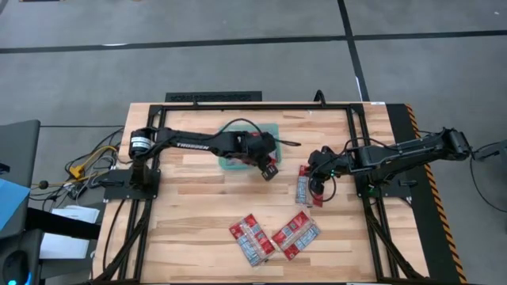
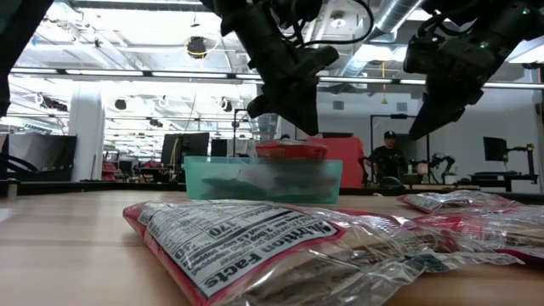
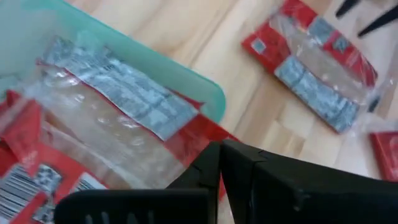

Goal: Sort popcorn bags into baskets
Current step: Put the red popcorn bag into the blue bin

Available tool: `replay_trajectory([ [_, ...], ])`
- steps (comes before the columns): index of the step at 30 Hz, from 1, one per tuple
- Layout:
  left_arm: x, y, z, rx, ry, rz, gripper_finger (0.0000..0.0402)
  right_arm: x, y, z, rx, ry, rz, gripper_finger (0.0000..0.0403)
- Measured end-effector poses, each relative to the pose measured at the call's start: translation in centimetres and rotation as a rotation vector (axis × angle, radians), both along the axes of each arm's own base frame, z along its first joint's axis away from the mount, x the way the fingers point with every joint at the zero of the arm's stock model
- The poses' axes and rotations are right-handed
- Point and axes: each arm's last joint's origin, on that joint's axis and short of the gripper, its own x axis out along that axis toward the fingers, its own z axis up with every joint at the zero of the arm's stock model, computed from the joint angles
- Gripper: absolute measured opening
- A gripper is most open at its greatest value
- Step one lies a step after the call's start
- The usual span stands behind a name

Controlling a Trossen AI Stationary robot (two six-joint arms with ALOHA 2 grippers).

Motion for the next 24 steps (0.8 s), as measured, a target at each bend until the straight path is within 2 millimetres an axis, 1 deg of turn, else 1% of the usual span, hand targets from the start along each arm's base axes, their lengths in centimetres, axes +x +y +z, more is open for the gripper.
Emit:
replay_trajectory([
  [3,-0.2,0.8,0.2,0.008,0.004,-0.002,0.0,0.0,0.0,0.0,-0.001,0.0,-0.001,0.0118],
  [5,-0.9,1.0,1.3,-0.001,0.0,-0.022,0.0,0.0,0.0,0.0,-0.001,0.001,0.0,0.0118],
  [8,-1.9,0.0,3.9,0.03,-0.041,-0.085,0.0,0.0,0.0,0.0,-0.001,0.0,0.0,0.0118],
  [9,-2.1,-0.5,4.3,0.034,-0.042,-0.121,0.0,0.0,0.0,0.0,-0.001,-0.002,0.0,0.0118],
  [10,-2.1,-1.0,4.2,0.031,-0.032,-0.154,0.0,0.0,0.0,0.0,-0.001,-0.002,-0.001,0.0118],
  [12,-2.2,-2.1,3.6,0.013,0.021,-0.207,0.0,0.1,0.0,0.1,0.0,-0.009,-0.001,0.0118],
  [14,-1.8,-2.9,2.5,0.009,0.057,-0.247,0.0,0.1,0.0,0.1,-0.001,-0.011,-0.001,0.0118],
  [18,-0.8,-3.8,-0.5,0.001,0.138,-0.272,0.0,0.1,0.0,0.1,-0.003,-0.013,-0.003,0.0118],
  [21,-0.2,-3.8,-2.0,0.018,0.166,-0.227,0.0,0.1,0.0,0.1,-0.003,-0.014,-0.003,0.0118],
  [24,0.3,-3.2,-2.8,0.046,0.159,-0.168,0.0,0.1,0.0,0.1,-0.003,-0.015,-0.003,0.0118],
])
